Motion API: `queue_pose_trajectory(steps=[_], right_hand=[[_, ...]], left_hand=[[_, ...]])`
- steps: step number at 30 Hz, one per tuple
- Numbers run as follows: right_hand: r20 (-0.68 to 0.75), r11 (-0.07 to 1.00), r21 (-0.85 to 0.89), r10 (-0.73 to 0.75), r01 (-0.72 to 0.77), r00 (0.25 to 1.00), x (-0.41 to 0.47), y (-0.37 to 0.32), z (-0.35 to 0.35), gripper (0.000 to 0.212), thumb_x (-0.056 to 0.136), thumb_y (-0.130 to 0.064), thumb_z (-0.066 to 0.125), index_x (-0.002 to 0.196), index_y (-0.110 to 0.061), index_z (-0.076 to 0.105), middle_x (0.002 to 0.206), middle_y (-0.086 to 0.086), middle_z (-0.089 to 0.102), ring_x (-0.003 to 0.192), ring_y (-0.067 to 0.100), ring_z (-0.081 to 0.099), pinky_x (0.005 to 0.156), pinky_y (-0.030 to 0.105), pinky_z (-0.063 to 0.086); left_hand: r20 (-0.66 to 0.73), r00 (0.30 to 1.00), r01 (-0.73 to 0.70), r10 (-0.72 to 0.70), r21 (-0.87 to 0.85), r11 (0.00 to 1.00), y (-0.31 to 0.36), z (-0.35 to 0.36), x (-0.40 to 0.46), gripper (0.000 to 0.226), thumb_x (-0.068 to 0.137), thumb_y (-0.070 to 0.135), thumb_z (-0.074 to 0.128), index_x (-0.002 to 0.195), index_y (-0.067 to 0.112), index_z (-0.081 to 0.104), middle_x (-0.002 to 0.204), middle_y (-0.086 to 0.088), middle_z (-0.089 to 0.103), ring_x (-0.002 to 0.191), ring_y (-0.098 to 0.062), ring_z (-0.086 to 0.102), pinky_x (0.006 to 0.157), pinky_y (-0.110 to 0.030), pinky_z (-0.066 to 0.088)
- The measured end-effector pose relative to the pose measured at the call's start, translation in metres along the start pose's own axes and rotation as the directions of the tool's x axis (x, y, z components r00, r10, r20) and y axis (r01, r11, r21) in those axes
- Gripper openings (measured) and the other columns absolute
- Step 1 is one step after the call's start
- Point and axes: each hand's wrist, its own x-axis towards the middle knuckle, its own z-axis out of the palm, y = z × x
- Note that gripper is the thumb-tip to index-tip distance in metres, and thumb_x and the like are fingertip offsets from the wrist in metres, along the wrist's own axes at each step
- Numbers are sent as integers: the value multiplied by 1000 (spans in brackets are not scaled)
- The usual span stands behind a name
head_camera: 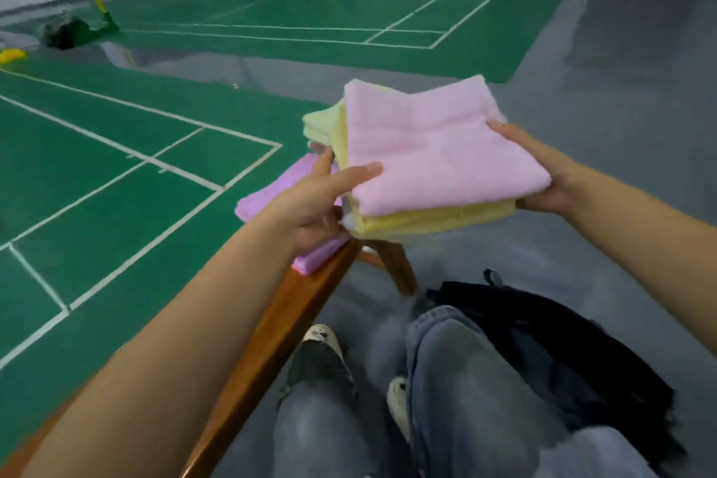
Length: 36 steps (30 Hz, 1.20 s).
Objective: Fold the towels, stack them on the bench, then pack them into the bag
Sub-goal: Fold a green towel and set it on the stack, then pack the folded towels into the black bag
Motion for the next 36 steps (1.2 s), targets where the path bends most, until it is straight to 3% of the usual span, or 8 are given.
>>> queue_pose_trajectory(steps=[4,10,15,21,25,28,32,36], right_hand=[[-190,1000,30,-3,9,982,-55,22,-68,33,83,-41,51,68,-28,77,70,-9,72,60,5,67,48,17,50],[-403,980,199,102,-22,909,-92,84,-158,29,96,-38,41,100,-22,65,86,-5,74,74,8,69,59,19,54],[-504,941,326,258,-95,824,-79,171,-216,34,92,-38,46,114,-16,62,98,-1,74,84,9,70,62,19,55],[-475,829,513,490,-223,731,-48,295,-269,55,63,-41,74,109,-13,66,99,6,74,83,17,71,71,33,57],[-453,768,581,581,-271,677,-36,357,-289,33,84,-29,56,111,-10,63,93,6,74,77,18,72,68,33,53],[-394,718,631,623,-294,676,-27,403,-298,65,56,-33,79,112,-5,63,99,14,72,81,24,71,68,34,57],[-345,648,682,693,-338,633,-18,464,-309,104,21,-30,94,116,-4,61,104,19,70,85,29,69,69,37,57],[-307,585,725,747,-363,589,-18,507,-318,95,35,-19,87,124,-2,58,108,21,68,88,32,68,72,37,56]], left_hand=[[188,979,66,-75,51,997,-40,66,38,72,74,25,74,136,39,40,131,10,59,104,-20,64,60,-40,55],[286,913,273,-291,103,957,-117,128,104,122,65,23,86,150,44,1,129,12,58,99,-17,67,71,-44,56],[339,845,377,-414,171,910,-201,140,173,122,70,16,79,148,48,-10,132,13,56,106,-19,66,70,-40,55],[363,773,450,-520,263,853,-323,122,237,113,84,1,68,148,42,-17,125,11,60,104,-10,65,72,-34,56],[386,709,493,-590,328,806,-394,101,258,127,74,11,81,147,44,-18,136,14,47,120,-6,53,90,-30,53],[378,681,508,-627,373,777,-438,90,268,131,72,11,83,146,43,-20,150,11,32,131,-8,43,102,-30,46],[353,644,535,-679,427,729,-492,77,277,128,74,6,80,145,45,-18,144,17,36,129,-4,43,105,-26,42],[354,597,550,-720,474,688,-528,71,281,129,72,10,83,145,47,-17,149,11,31,128,-2,42,101,-21,43]])
